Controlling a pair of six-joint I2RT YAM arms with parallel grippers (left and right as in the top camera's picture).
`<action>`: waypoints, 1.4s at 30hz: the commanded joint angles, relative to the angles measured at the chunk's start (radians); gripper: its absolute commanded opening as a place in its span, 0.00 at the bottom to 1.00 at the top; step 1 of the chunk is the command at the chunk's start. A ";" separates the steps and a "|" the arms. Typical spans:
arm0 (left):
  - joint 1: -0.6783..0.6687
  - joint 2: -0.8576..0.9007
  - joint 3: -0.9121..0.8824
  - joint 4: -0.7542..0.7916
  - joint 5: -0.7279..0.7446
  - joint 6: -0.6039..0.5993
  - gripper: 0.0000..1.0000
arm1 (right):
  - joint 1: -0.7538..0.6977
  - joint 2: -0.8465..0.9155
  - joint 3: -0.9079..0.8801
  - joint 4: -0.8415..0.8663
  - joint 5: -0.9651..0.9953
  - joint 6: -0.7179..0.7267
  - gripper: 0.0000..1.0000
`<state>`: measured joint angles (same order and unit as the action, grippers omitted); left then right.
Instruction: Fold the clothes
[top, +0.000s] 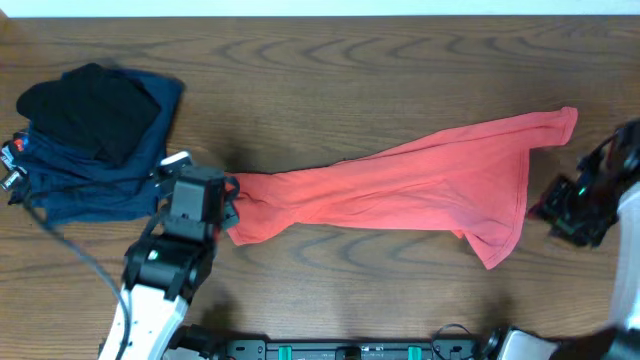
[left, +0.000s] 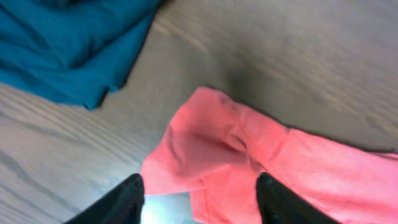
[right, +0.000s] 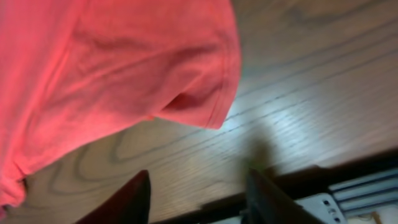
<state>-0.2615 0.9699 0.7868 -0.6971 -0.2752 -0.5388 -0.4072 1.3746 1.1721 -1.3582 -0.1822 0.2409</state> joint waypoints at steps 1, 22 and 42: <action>0.024 0.074 0.019 0.017 0.020 0.012 0.64 | 0.046 -0.054 -0.109 0.033 -0.026 0.062 0.52; 0.363 0.307 0.019 0.119 0.340 0.094 0.73 | 0.139 -0.073 -0.593 0.454 0.071 0.506 0.56; 0.363 0.323 0.019 0.116 0.340 0.094 0.73 | 0.139 -0.073 -0.673 0.607 0.120 0.488 0.01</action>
<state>0.0975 1.2888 0.7868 -0.5789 0.0544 -0.4629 -0.2802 1.3067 0.5209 -0.7483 -0.1009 0.7273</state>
